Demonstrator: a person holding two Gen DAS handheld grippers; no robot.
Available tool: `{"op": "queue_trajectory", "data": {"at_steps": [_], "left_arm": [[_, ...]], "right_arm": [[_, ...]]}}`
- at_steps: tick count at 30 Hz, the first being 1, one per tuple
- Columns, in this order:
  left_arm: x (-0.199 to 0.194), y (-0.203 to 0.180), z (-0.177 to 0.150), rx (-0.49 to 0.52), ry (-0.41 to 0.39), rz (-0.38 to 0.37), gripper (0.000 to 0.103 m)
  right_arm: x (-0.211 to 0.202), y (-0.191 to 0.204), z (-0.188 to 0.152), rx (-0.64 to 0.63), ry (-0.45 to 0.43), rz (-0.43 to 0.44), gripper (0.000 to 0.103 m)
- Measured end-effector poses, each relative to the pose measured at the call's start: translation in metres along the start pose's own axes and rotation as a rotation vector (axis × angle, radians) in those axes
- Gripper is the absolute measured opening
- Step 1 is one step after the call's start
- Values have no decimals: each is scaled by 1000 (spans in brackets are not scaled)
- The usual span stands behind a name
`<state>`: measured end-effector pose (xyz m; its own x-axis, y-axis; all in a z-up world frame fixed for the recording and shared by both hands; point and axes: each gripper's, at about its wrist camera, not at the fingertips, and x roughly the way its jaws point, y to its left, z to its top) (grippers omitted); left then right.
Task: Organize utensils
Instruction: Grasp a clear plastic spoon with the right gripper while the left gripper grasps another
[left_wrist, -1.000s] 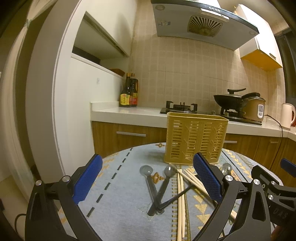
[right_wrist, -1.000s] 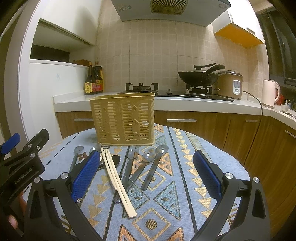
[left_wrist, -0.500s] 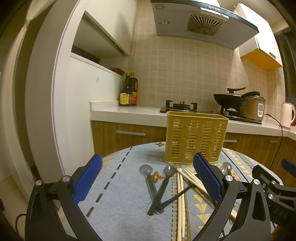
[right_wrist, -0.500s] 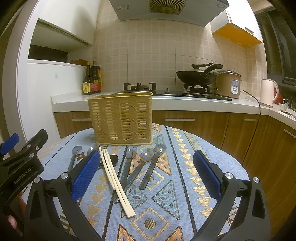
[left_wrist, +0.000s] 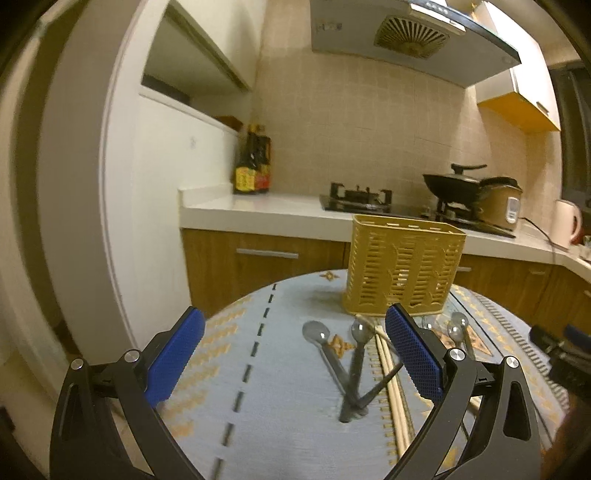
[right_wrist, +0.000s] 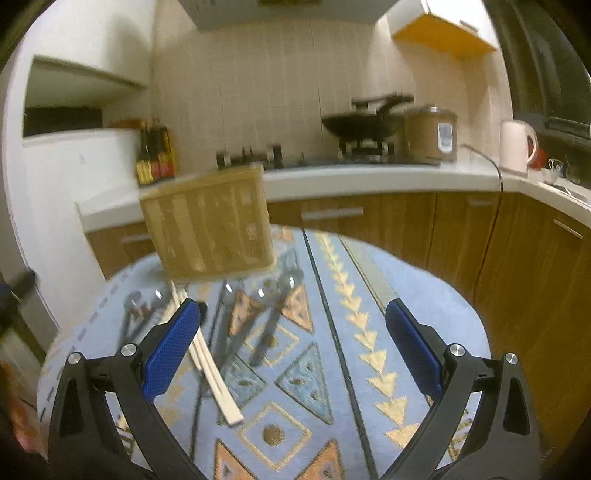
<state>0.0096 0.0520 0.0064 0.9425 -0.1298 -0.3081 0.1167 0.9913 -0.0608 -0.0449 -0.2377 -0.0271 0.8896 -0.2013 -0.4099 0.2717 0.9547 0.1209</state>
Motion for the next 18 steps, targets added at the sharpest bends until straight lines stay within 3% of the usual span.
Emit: {"op": "queue_trajectory", "data": {"at_steps": [4, 7, 8, 11, 16, 18], "left_arm": [[34, 19, 25, 53, 193, -93, 90], [75, 28, 27, 15, 401, -218, 77], [85, 30, 26, -3, 440, -234, 73], [116, 28, 20, -41, 534, -297, 73], [165, 15, 5, -49, 659, -330, 72], [183, 10, -2, -50, 733, -330, 66]], "right_arm": [[16, 8, 12, -97, 112, 9, 96], [31, 17, 23, -167, 182, 28, 96], [37, 18, 27, -171, 203, 41, 96], [58, 13, 40, -142, 289, 84, 96], [94, 1, 55, -82, 427, 126, 93], [106, 0, 58, -80, 473, 134, 89]]}}
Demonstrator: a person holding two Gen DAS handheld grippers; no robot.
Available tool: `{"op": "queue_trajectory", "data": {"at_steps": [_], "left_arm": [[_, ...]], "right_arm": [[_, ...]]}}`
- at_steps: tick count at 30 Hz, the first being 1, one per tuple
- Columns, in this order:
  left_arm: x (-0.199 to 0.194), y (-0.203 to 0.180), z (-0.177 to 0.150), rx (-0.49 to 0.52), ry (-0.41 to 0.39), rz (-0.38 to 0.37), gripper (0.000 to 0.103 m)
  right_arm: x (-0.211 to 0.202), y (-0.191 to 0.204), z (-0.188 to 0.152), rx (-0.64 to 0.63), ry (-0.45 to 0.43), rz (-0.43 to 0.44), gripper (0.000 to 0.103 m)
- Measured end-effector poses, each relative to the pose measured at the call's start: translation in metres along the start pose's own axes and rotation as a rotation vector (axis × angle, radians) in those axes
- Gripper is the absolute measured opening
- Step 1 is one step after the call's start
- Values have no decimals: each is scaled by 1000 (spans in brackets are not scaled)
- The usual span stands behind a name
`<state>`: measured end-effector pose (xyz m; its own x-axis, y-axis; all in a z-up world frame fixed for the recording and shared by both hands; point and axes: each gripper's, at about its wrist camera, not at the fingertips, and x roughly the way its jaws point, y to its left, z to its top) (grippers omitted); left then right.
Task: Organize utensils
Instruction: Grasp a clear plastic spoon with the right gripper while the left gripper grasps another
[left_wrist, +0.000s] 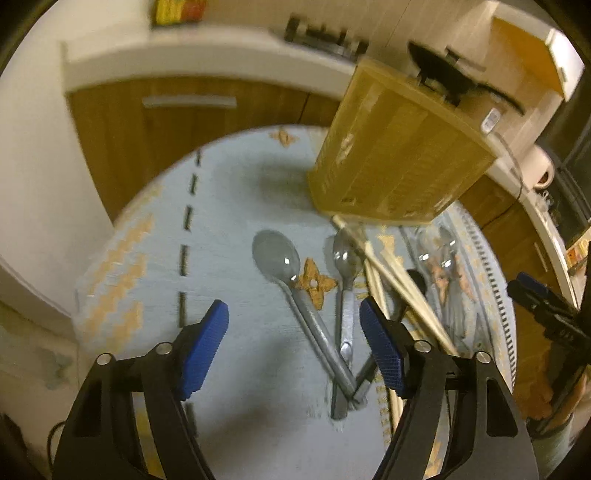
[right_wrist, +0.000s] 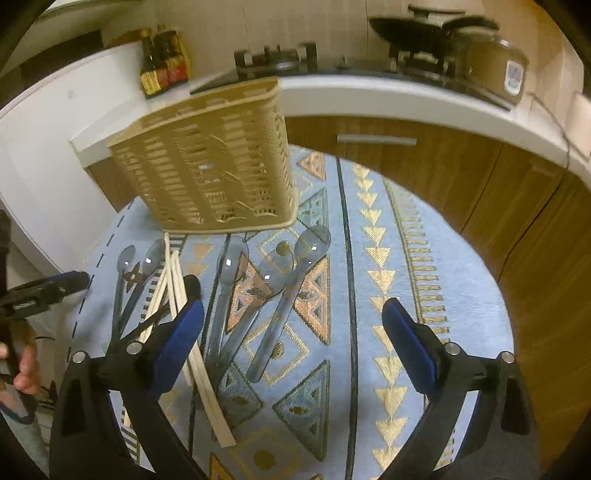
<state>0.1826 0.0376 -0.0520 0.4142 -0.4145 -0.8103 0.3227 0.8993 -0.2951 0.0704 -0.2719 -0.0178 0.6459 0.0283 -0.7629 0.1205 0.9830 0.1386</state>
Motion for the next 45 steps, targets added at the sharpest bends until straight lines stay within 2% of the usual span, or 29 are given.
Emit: {"op": "queue_trajectory", "data": {"at_steps": [3, 8, 14, 17, 18, 19, 21, 24, 27, 31, 35, 36, 39, 45], "left_arm": [[19, -2, 8, 1, 58, 9, 61], [34, -2, 16, 6, 106, 42, 55], [40, -5, 19, 34, 109, 79, 49], [39, -8, 20, 71, 104, 122, 41], [39, -9, 20, 85, 103, 127, 32], [40, -8, 20, 95, 106, 129, 29], [38, -6, 22, 114, 104, 133, 20], [36, -3, 21, 129, 107, 121, 12], [36, 3, 22, 119, 112, 92, 11], [33, 6, 24, 111, 111, 62, 12], [28, 14, 31, 96, 112, 47, 25], [28, 14, 31, 94, 115, 50, 30], [34, 12, 38, 101, 127, 72, 38], [50, 3, 48, 135, 170, 136, 39]], "right_arm": [[14, -2, 9, -6, 71, 22, 82], [29, -7, 28, 3, 127, 30, 77], [55, -16, 48, 55, 230, 59, 65], [69, -13, 48, 63, 298, 81, 57], [71, -13, 47, 66, 313, 94, 54], [74, -11, 46, 69, 331, 110, 52], [75, -7, 45, 74, 346, 136, 46], [72, 1, 49, 61, 322, 154, 46], [71, 14, 55, 40, 310, 181, 46], [79, 32, 62, 12, 312, 168, 46], [94, 40, 67, -1, 312, 147, 46], [100, 45, 67, -9, 314, 141, 46], [110, 54, 67, -34, 320, 103, 46], [125, 66, 64, -60, 351, 72, 46]]}}
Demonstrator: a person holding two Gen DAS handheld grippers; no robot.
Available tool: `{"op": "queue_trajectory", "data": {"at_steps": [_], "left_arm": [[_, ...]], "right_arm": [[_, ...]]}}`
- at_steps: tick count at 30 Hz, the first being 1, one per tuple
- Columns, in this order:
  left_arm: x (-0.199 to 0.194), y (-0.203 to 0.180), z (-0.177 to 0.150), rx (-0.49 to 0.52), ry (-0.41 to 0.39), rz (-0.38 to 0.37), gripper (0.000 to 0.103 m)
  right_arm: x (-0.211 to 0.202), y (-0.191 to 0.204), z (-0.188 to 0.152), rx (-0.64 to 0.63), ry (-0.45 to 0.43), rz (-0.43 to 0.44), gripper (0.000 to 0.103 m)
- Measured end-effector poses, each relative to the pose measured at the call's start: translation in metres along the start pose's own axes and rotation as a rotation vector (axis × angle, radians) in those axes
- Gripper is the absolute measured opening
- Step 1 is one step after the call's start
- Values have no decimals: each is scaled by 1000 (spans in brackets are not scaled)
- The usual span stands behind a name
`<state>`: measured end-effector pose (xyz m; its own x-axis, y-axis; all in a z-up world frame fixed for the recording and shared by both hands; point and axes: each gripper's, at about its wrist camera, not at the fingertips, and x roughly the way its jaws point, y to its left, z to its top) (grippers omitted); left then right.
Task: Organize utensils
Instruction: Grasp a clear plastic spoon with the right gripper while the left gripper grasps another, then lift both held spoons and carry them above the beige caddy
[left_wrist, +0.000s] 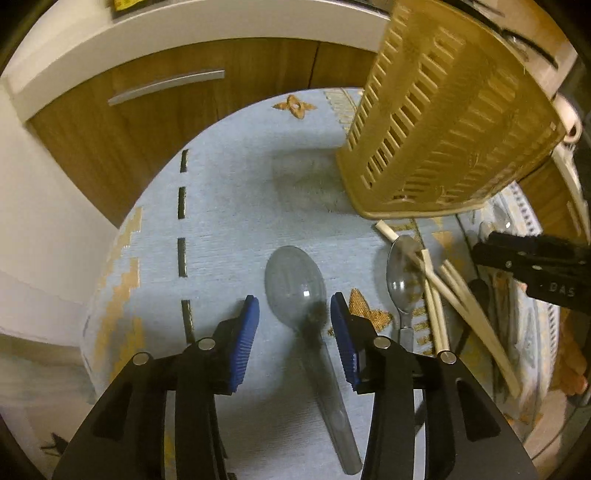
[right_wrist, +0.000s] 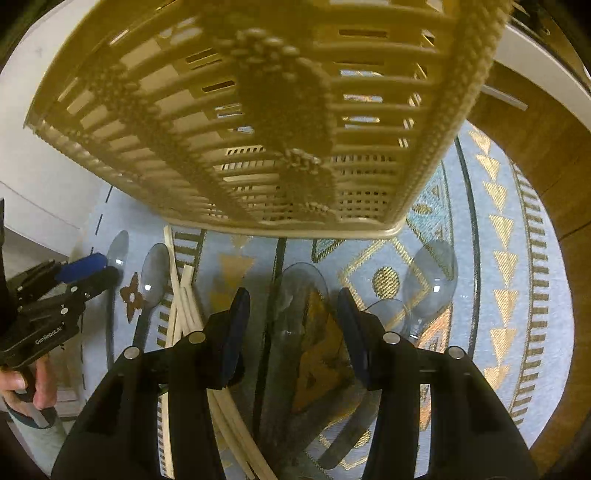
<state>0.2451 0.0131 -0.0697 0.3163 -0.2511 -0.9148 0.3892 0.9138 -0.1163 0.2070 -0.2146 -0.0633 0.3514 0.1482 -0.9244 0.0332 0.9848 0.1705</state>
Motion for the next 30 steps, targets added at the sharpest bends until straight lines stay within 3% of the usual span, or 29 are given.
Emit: {"op": "queue_trajectory", "data": {"at_steps": [4, 6, 7, 8, 13, 17, 19, 30], "left_arm": [[2, -15, -2, 61, 26, 70, 38], [1, -18, -3, 70, 33, 82, 35], [2, -20, -2, 66, 31, 94, 31], [2, -21, -2, 65, 29, 101, 24], [-2, -25, -4, 66, 8, 113, 18], [-20, -21, -12, 32, -76, 52, 0], [-32, -20, -14, 11, -129, -21, 0], [-88, -34, -24, -5, -387, -186, 0]], "right_arm": [[11, 21, 1, -54, 10, -59, 44], [17, 32, 1, -76, 10, -102, 32], [18, 34, 1, -83, 10, -117, 32], [20, 37, 1, -86, 11, -117, 32], [17, 32, -2, -75, 5, -69, 31], [-4, 17, -12, -77, -51, -23, 31], [-18, 10, -18, -86, -85, 1, 31], [-100, 25, -54, -201, -363, 71, 31]]}}
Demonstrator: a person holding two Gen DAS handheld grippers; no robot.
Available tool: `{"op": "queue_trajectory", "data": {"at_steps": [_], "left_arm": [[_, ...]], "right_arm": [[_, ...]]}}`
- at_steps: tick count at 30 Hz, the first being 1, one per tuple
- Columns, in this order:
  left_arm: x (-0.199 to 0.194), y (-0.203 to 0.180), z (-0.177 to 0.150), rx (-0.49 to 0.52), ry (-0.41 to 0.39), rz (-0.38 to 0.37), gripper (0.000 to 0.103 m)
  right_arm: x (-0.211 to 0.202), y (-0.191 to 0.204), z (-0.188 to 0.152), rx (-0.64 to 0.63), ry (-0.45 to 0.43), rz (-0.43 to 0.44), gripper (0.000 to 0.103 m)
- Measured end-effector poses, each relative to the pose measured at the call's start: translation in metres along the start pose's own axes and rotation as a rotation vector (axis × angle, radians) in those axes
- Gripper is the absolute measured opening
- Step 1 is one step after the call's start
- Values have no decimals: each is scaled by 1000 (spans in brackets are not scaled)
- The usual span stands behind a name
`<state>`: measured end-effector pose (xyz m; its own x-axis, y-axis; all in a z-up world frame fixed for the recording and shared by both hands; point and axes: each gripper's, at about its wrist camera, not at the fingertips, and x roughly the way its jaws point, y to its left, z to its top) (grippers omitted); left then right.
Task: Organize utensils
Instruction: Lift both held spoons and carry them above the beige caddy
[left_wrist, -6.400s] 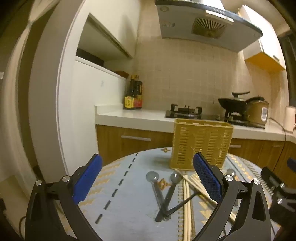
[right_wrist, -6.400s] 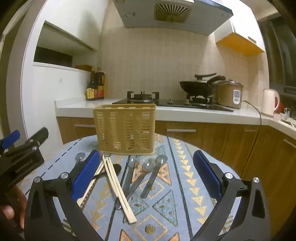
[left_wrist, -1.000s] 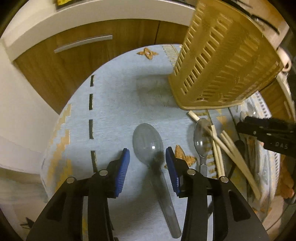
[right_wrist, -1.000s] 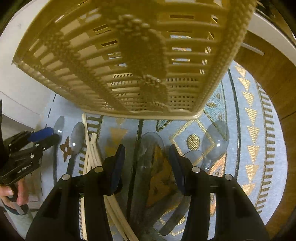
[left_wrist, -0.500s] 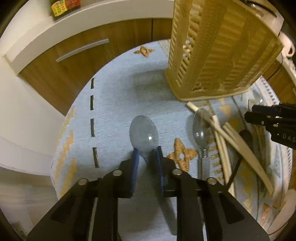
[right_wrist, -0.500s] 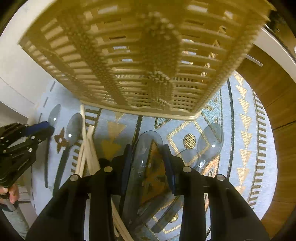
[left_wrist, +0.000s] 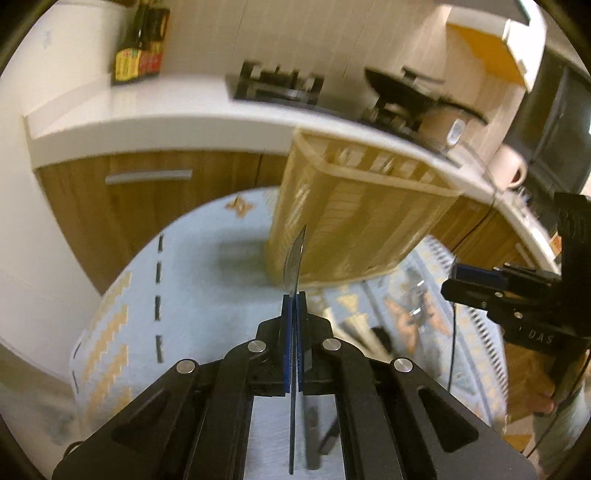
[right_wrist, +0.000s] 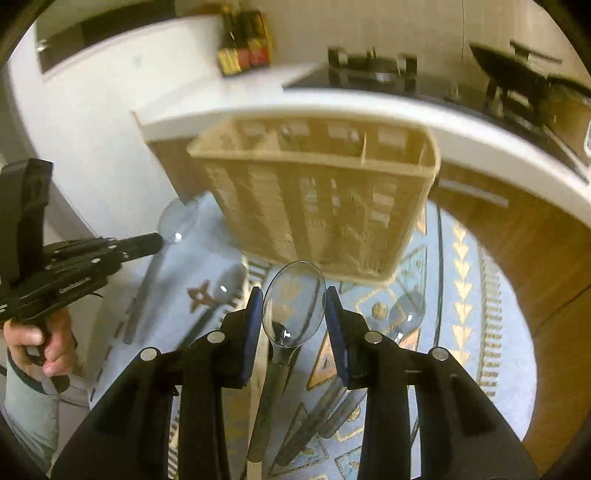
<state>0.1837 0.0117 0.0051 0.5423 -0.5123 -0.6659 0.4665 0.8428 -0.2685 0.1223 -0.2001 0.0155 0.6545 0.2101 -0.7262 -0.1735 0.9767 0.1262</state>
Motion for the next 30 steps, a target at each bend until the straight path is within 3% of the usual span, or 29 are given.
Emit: {"op": "queue_trajectory", "data": {"at_steps": [4, 10, 14, 17, 22, 30], "left_arm": [[-28, -16, 12, 17, -135, -42, 0], [-65, -37, 49, 21, -350, -45, 0], [-71, -48, 73, 20, -492, -68, 0], [-67, -58, 85, 38, -591, -39, 0], [-44, -59, 104, 4, -679, -24, 0], [-1, -56, 113, 20, -698, 41, 0]], "right_arm": [[-33, 8, 12, -22, -113, 6, 31], [-82, 6, 44, -27, -296, -31, 31], [-96, -2, 65, -8, -389, -68, 31], [-102, -9, 78, 8, -460, -119, 31], [-104, -21, 90, 22, -587, -197, 31], [-92, -40, 99, 25, -755, -314, 31]]}}
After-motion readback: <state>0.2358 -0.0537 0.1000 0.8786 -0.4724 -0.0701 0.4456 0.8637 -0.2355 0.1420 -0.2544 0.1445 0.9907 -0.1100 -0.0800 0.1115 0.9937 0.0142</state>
